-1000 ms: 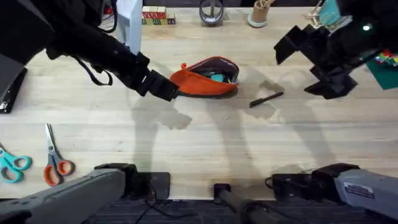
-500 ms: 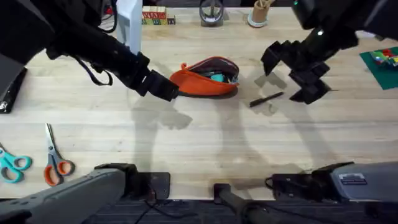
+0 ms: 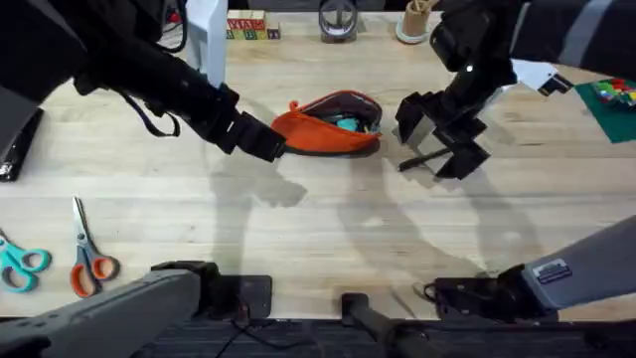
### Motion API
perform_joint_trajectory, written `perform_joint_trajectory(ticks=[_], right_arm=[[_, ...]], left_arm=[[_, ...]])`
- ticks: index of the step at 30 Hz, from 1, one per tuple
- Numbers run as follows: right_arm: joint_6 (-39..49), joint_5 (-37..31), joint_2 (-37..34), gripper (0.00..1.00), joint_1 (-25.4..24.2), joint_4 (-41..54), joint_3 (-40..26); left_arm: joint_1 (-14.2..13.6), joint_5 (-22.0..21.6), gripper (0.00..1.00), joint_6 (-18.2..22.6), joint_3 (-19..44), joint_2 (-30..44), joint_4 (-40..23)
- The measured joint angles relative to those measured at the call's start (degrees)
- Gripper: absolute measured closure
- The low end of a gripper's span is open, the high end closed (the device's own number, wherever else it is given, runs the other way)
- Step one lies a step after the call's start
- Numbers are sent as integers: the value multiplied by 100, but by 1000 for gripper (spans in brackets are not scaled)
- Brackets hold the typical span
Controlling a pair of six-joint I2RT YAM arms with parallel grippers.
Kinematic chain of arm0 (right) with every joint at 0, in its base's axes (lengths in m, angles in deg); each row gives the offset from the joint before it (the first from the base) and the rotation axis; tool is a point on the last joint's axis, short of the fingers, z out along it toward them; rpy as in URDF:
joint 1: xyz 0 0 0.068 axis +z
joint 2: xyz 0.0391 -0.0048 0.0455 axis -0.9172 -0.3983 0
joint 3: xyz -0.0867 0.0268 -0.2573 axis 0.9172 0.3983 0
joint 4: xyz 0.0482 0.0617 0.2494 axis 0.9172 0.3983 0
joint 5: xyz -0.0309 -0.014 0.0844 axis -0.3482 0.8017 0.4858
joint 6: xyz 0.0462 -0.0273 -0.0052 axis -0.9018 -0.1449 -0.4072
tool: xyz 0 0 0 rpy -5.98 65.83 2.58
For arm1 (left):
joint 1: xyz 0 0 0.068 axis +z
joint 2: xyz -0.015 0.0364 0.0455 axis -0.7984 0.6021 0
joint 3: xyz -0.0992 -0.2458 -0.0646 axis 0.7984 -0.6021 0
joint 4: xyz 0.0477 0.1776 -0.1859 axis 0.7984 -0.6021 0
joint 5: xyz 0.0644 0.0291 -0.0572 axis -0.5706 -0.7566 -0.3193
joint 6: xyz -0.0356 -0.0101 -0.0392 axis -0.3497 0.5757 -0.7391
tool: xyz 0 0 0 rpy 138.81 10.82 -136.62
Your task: Unzip the bag, pick up the pens from the table one at a time and place them inside, then zip the bag closed.
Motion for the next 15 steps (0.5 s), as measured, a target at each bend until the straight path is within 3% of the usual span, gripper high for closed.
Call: perform_joint_trajectory(ticks=[15], right_arm=[[-402,-443,-63,6,-7,-244,9]], left_arm=[[0,0,6,-15,0,0,2]])
